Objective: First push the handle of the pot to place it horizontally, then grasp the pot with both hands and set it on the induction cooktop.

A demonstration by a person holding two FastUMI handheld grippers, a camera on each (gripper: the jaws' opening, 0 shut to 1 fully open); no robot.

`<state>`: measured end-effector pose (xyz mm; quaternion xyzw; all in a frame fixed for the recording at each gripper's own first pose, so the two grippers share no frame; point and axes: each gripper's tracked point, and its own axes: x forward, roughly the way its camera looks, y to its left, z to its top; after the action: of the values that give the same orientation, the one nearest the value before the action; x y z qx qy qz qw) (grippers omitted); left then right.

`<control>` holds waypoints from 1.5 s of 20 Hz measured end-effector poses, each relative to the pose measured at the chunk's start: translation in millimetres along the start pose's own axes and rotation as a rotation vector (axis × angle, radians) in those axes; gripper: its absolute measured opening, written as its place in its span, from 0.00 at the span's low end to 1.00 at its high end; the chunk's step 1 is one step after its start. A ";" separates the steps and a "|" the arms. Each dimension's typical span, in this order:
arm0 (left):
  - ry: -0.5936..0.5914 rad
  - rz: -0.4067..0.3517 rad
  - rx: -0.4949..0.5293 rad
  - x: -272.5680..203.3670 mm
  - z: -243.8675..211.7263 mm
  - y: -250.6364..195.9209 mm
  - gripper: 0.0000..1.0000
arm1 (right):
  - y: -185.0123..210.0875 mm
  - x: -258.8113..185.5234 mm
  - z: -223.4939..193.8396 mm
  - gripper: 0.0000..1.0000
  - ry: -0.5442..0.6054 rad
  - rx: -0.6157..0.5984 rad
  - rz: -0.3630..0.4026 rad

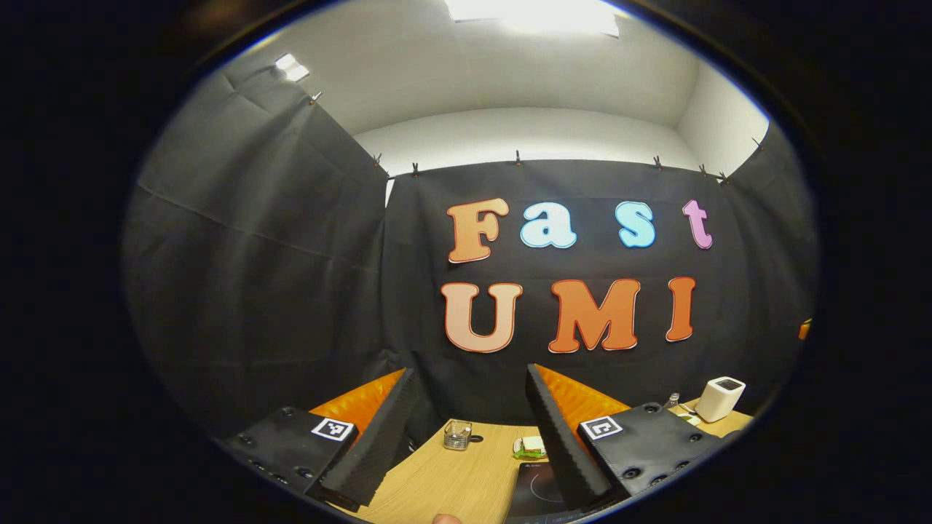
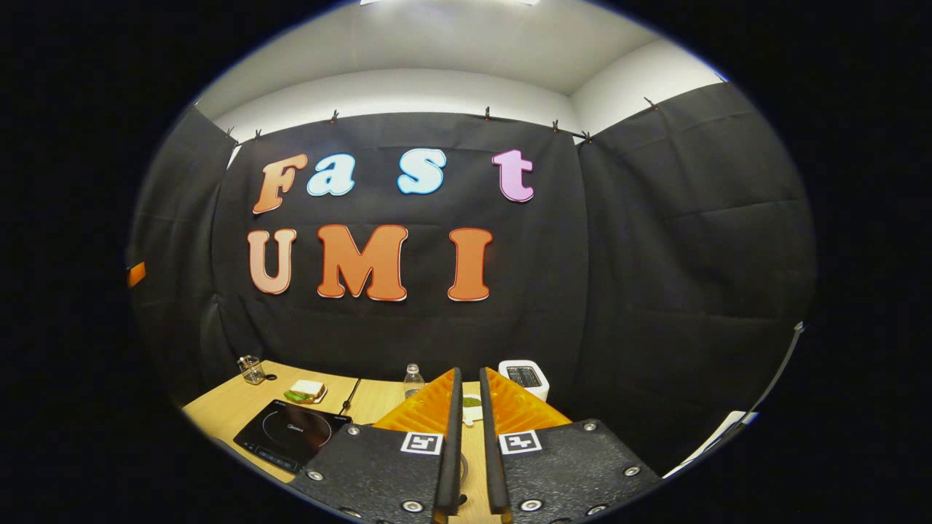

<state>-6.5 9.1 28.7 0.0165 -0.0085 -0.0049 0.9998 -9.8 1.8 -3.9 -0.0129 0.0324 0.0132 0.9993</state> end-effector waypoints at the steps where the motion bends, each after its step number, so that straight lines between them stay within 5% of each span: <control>1: 0.000 -0.001 0.000 -1.3 -1.3 -0.3 0.98 | 1.9 -1.2 -7.0 0.12 0.012 -0.005 0.005; 5: 0.001 0.001 -0.001 -0.8 -2.7 0.1 0.98 | 11.4 -6.0 -34.6 0.00 0.067 0.004 0.034; 30: 0.003 -0.002 0.007 -1.3 -23.4 0.5 0.98 | 70.7 -21.3 -258.9 0.00 0.503 -0.029 0.154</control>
<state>-7.4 10.4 5.3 0.0199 -0.0069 -0.0060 0.9998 -49.6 65.0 -262.5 -0.0275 0.2804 0.0861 0.9556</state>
